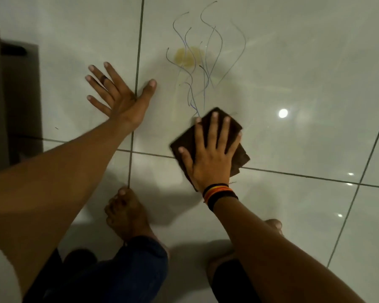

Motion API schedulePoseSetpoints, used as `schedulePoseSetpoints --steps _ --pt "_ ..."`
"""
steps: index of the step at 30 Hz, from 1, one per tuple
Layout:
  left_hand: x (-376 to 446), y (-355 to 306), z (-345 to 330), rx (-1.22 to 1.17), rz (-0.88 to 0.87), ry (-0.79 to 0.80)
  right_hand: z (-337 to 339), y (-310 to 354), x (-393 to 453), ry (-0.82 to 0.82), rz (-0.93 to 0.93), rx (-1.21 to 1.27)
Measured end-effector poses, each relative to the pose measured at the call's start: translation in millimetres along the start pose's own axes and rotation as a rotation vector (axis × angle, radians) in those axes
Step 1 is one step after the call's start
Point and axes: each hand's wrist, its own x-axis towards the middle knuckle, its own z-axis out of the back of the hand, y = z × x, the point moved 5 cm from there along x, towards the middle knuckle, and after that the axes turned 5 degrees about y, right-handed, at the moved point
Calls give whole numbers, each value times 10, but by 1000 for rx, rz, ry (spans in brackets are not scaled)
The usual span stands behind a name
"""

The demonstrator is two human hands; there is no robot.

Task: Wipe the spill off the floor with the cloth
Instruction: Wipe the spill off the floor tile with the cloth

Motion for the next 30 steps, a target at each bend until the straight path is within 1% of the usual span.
schedulePoseSetpoints --steps 2,3,4,6,8,10,12,13,14,16,17,18,19,20,22,23,25,26,27,28,30 --pt "-30 8 61 5 -4 71 -50 -27 -207 56 164 -40" --pt "-35 28 113 27 -8 109 -64 -133 -302 82 180 -60" --pt "-35 35 151 58 -13 164 -54 -296 -369 102 134 -73" --pt "-74 35 212 114 -28 287 30 -660 -404 117 -88 -59" --pt "-132 30 227 147 -59 351 146 -868 -237 75 -330 16" --pt "-151 21 231 164 -58 411 264 -787 118 -5 -504 140" --pt "-153 23 265 171 -47 450 355 -464 469 -46 -560 196" --pt "-143 32 274 180 -44 469 358 -270 578 -38 -518 173" --pt "-126 36 274 194 -44 484 344 -89 608 -19 -422 119" --pt "-109 25 285 235 -37 488 262 106 460 38 -168 11" --pt "-117 22 293 252 -27 484 218 79 328 61 -76 -19" --pt "-124 20 301 261 -19 478 175 -27 190 73 -38 -42" --pt "-130 17 301 260 -15 477 149 -194 60 80 -60 -56" --pt "-135 14 303 258 -14 474 158 -388 -26 85 -145 -44" --pt "-135 24 293 258 -19 458 231 -743 5 67 -420 38" --pt "-132 26 288 260 -19 453 285 -838 130 33 -551 95" --pt "-122 35 274 260 -26 447 409 -824 510 -55 -751 235" --pt "-117 41 265 260 -32 440 461 -715 706 -78 -797 269" --pt "-116 44 263 261 -34 438 500 -560 860 -86 -787 256" --pt "-116 39 266 260 -34 438 511 -381 948 -82 -707 208" --pt "-121 27 281 256 -39 437 432 -20 864 -26 -367 38"
